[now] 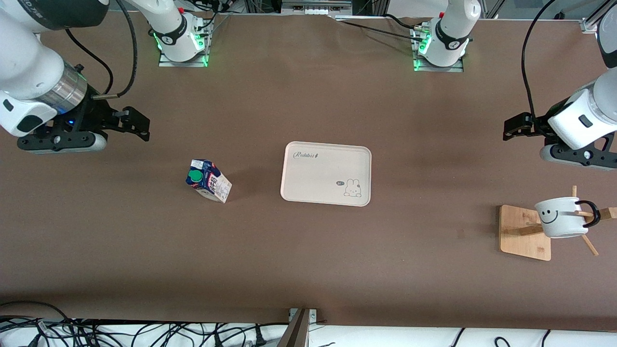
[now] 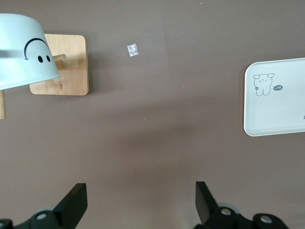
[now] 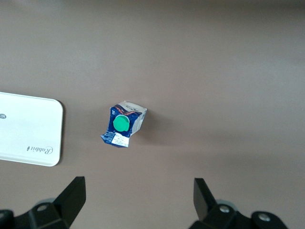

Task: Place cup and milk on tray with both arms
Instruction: 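Reach the right gripper to the milk carton while the left gripper reaches the mug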

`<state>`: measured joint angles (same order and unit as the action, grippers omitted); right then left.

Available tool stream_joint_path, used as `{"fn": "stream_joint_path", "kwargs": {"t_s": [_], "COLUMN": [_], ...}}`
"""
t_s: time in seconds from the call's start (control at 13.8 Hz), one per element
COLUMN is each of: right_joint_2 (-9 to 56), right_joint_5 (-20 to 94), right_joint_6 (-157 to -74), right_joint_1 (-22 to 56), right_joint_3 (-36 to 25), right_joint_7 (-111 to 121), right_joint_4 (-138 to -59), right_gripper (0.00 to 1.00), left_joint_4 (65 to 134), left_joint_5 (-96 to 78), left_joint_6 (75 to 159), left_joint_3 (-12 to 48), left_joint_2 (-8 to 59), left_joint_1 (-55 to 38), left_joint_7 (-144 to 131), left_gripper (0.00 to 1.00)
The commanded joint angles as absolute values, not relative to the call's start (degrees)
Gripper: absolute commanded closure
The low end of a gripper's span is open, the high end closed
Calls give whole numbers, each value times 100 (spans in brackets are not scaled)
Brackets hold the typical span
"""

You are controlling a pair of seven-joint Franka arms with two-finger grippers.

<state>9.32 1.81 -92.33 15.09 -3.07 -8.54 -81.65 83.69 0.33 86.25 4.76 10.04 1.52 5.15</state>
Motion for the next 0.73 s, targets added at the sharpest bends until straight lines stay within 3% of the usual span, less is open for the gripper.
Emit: {"fn": "stream_joint_path", "kwargs": {"t_s": [0.0,0.36,0.65], "right_joint_2": [835,1010,1449], "right_joint_5": [123,123,149], "right_joint_6": [-8966,-9052,-9956], "right_joint_1": [1512,1555,1713], "right_joint_3": [-308,-290,-255], "right_joint_7": [-660,-659,-1552], "right_joint_4": [-8156,-8200,-8753], "right_gripper": [0,0,0], "left_joint_4": [8174,8174,7913], "left_joint_5": [-18,-35,-105], "left_joint_6": [8525,8525,8525], "left_joint_3": [483,483,492], "left_joint_2": [1081,1081,1422], "left_joint_1": [158,149,105], "left_joint_7": [527,501,492], "left_gripper": [0,0,0]}}
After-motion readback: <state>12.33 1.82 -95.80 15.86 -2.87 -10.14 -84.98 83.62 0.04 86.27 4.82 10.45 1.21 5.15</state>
